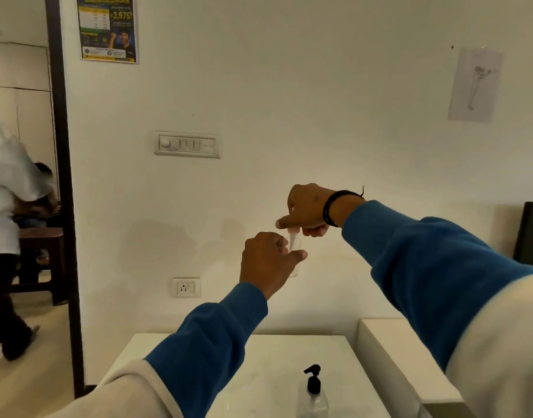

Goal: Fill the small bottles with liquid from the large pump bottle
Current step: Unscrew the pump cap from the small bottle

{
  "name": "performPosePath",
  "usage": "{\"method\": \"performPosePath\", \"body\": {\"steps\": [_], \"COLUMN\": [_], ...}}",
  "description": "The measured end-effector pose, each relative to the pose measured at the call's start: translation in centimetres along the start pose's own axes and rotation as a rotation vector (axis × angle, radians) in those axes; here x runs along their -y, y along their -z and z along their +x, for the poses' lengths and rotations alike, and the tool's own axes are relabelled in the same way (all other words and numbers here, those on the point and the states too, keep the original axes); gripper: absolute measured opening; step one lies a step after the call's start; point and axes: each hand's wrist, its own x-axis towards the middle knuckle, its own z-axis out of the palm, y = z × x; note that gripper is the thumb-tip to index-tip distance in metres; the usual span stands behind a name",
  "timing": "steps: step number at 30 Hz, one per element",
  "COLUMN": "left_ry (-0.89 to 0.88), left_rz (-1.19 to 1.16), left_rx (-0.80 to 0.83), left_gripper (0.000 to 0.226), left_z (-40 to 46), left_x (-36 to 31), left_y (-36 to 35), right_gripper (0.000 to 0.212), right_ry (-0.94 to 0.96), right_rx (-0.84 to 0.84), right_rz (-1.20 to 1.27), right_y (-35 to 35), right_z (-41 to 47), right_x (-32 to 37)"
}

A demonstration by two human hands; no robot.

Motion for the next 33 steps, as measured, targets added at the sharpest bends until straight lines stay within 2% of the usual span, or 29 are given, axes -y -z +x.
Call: {"method": "performPosePath", "body": {"steps": [3, 4, 7, 11, 17, 20, 22, 23, 25, 28, 29, 33], "left_ry": [-0.005, -0.002, -0.001, 0.007, -0.002, -0.006, -0.007, -0.005, -0.004, -0.010, -0.009, 0.000], "left_rz": [0.005, 0.007, 0.011, -0.003, 0.029, 0.039, 0.027, 0.019, 0.015, 0.038, 0.045, 0.043], "left_rx": [0.010, 0.013, 0.014, 0.012, 0.037, 0.033, 0.028, 0.024, 0.019, 0.031, 0.035, 0.033], "left_gripper": [0.042, 0.041, 0.037, 0.035, 0.037, 0.035, 0.032, 0.032, 0.032, 0.033, 0.033, 0.033], "left_z": [-0.2, -0.2, -0.4, -0.4, -0.6, -0.6, -0.5, -0.5, -0.5, -0.5, -0.6, -0.7], "left_x": [0.0, 0.1, 0.5, 0.7, 0.8, 0.9, 0.8, 0.7, 0.6, 0.6, 0.7, 1.1], "left_y": [-0.3, -0.3, -0.3, -0.4, -0.9, -1.1, -1.1, -1.2, -1.3, -1.5, -1.6, -1.5], "right_gripper": [0.016, 0.016, 0.039, 0.050, 0.018, 0.046, 0.065, 0.067, 0.053, 0.024, 0.023, 0.076], "right_ry": [0.059, 0.080, 0.104, 0.019, 0.109, 0.134, 0.057, -0.002, -0.063, 0.015, 0.045, 0.101], "right_rx": [0.028, 0.053, 0.077, 0.064, 0.114, 0.084, 0.022, 0.009, 0.025, 0.028, 0.037, 0.107], "right_rz": [-0.008, -0.007, -0.008, -0.096, -0.119, -0.137, -0.160, -0.125, -0.002, 0.037, 0.038, 0.129], "right_y": [0.0, 0.1, 0.5, 0.3, 0.0, 0.3, 0.1, 0.0, -0.5, -1.1, -1.1, -1.2], "right_z": [0.2, 0.1, -0.1, -0.5, -0.3, -0.7, -0.8, -0.8, -0.7, 0.0, 0.1, 0.1], "right_x": [-0.5, -0.5, -0.4, -0.2, -0.8, -0.7, -0.9, -0.9, -1.0, -1.5, -1.5, -1.5]}}
